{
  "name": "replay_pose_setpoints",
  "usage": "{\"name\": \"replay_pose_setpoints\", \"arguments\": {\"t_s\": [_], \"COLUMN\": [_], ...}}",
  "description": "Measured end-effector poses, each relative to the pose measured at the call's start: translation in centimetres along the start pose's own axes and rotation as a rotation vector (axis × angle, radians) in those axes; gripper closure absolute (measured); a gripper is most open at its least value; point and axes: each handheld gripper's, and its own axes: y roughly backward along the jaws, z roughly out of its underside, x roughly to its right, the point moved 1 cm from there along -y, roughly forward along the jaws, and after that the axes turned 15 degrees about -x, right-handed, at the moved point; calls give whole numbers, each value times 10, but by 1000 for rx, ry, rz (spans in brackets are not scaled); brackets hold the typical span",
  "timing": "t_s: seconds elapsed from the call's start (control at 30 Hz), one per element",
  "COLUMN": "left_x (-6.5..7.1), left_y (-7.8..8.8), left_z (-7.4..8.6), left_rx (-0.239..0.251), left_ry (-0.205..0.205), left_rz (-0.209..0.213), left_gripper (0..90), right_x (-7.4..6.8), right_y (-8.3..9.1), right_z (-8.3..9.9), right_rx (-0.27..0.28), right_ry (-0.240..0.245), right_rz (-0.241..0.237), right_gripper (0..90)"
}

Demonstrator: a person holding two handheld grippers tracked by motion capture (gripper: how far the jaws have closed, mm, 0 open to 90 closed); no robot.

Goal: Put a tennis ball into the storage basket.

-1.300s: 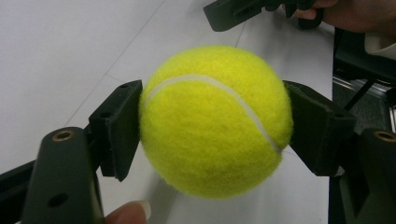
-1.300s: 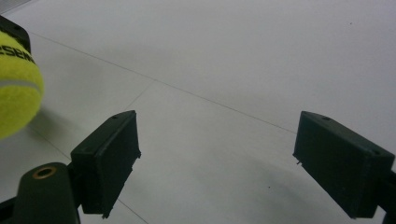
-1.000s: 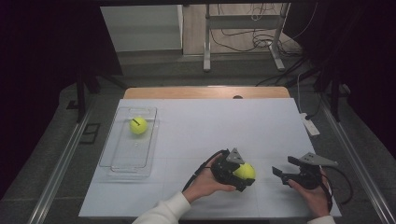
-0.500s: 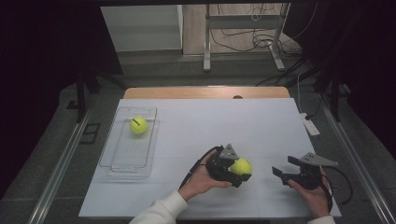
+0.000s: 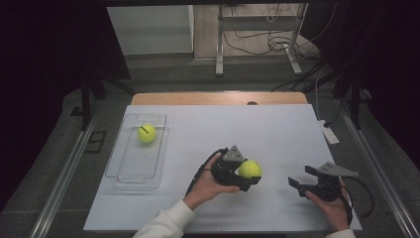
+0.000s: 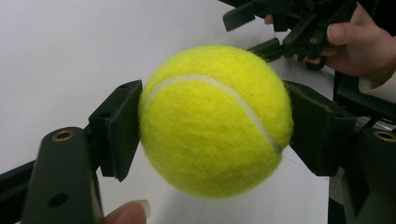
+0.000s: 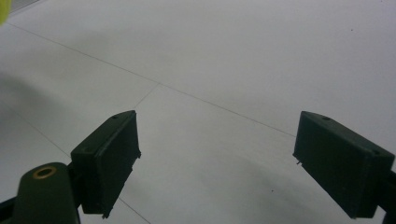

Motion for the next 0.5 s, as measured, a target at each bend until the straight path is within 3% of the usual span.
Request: {"name": "replay_pose_setpoints", "arguments": {"t_s": [0.5], "left_x": [-13], "left_y": [27], "left_z": [1], "left_rx": [57], "left_ry": [31], "left_rz": [-52], "left_gripper": [261], "right_x": [0], "right_y": [0], "right_z": [0], "right_rx": [-3], "right_ry": [3], "right_rz": [4], "right_gripper": [142]}}
